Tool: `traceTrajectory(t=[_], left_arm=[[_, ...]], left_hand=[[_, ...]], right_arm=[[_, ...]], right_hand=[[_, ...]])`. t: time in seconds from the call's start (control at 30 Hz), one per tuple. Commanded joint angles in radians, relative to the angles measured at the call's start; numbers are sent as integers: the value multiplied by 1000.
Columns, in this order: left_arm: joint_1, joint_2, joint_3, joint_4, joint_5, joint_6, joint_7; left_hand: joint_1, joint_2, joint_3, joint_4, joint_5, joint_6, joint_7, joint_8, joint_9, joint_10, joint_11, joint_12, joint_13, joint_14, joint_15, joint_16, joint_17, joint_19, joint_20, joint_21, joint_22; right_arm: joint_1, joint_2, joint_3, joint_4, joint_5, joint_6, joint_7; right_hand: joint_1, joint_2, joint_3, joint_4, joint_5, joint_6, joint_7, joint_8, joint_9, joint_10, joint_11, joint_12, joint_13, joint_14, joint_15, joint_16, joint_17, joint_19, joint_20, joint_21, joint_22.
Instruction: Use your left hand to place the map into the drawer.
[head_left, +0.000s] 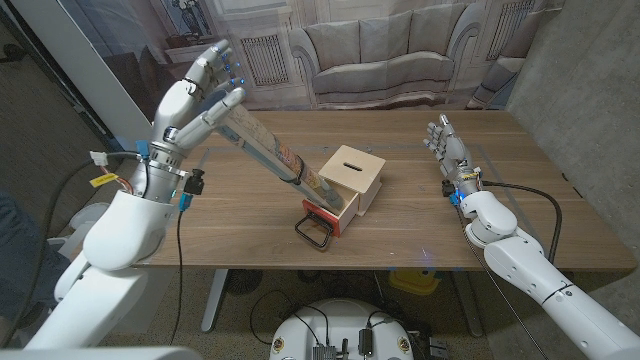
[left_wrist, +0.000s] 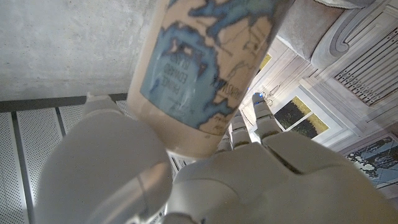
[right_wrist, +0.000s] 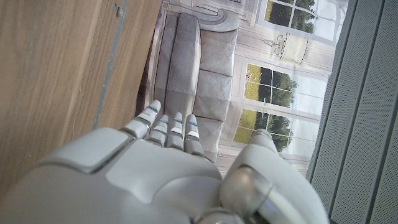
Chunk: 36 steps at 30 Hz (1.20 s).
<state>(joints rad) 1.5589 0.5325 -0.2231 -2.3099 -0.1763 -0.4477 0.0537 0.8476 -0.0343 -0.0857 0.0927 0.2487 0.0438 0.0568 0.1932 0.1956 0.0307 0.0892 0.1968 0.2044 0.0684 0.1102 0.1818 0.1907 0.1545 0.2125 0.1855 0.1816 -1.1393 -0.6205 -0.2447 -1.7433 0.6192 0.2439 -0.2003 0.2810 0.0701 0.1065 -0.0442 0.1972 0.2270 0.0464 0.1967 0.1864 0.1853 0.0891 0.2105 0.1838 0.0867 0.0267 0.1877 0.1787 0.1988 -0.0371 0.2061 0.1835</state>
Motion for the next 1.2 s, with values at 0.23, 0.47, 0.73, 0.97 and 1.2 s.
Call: traceTrajectory(t=[0.23, 0.47, 0.73, 0.97, 1.2], left_arm=[[18, -37, -43, -40, 10, 67, 13], [9, -38, -61, -63, 8, 107, 14], [-14, -30, -67, -77, 7, 147, 11], [-34, -21, -53, -77, 10, 170, 10], [-43, -16, -52, -85, 15, 187, 17]], left_hand=[[-5, 0, -8, 2, 8, 6, 4, 7, -1, 4, -4, 9, 3, -4, 2, 8, -1, -10, 3, 9, 3], [-5, 0, -8, 2, 9, 7, 4, 8, -1, 3, -4, 9, 2, -5, 2, 8, -1, -11, 3, 9, 3], [-6, 1, -9, 2, 10, 6, 4, 7, -1, 3, -3, 10, 2, -7, 2, 8, -1, -12, 3, 10, 3], [-6, 2, -10, 2, 11, 7, 2, 7, -1, 2, -2, 10, 2, -8, 2, 8, -1, -13, 3, 10, 3], [-7, 3, -11, 3, 11, 8, 0, 8, -1, 2, -3, 10, 2, -10, 0, 8, -1, -14, 3, 10, 3]], right_arm=[[8, 1, -3, 11, 5, 5, 11], [10, 4, -4, 17, 7, 10, 15], [7, 4, -2, 19, 9, 14, 15], [2, 4, -1, 25, 15, 15, 17], [0, 1, 2, 24, 17, 13, 18]], right_hand=[[1, 9, 1, -5, -3, -2, -1, -2, 3, 7, 2, 1, 3, 0, 2, -3, 4, 10, -10, -2, 2], [1, 9, 0, -5, -3, -3, -1, -2, 3, 7, 1, 1, 3, 0, 4, -3, 4, 10, -10, -2, 2], [1, 9, 0, -5, -3, -2, -1, -2, 3, 8, 3, 2, 3, 0, 4, -3, 4, 10, -10, -3, 2], [1, 9, 0, -6, -3, -1, -1, -2, 3, 9, 1, 2, 3, 0, 4, -3, 4, 10, -10, -3, 2], [1, 10, 0, -6, -3, -2, -1, -2, 3, 9, 3, 2, 3, 0, 4, -3, 4, 9, -10, -3, 2]])
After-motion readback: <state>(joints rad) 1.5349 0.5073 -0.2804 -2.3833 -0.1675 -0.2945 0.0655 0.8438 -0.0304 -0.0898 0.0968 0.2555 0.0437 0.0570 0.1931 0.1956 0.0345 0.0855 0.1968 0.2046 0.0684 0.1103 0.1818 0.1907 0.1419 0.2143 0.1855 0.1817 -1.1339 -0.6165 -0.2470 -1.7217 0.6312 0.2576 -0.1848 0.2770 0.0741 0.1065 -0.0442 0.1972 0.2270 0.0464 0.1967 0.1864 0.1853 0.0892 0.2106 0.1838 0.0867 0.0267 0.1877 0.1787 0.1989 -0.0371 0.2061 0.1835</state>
